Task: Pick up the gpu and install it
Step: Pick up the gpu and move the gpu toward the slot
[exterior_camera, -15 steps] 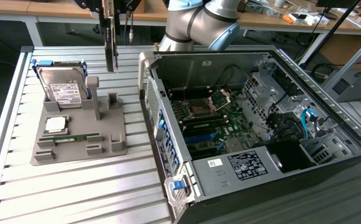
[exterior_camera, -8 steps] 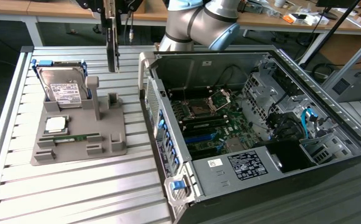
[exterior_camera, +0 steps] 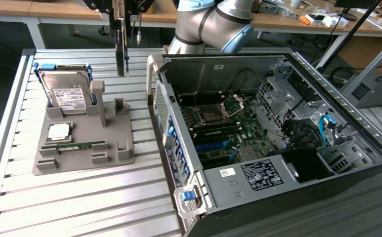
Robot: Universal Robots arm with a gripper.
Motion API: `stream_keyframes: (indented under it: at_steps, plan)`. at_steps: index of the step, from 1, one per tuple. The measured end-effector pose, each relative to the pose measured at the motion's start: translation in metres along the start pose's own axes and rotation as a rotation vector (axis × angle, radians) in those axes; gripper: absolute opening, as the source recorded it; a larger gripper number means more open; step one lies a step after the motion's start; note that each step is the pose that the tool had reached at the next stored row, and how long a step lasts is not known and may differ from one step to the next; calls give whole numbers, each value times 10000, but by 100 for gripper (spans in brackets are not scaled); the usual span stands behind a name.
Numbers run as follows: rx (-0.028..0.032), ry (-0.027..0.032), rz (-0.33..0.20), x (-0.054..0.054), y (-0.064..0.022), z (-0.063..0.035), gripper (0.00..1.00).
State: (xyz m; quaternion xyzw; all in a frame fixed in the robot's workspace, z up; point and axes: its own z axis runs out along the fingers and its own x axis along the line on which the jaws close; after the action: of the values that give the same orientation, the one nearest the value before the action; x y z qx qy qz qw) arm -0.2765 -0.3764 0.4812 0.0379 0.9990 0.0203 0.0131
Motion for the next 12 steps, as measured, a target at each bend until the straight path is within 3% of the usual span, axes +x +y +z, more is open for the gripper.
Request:
stream_keyframes:
  at_steps: [12]
  plan:
    - [4, 0, -1, -48, 1, 2, 27]
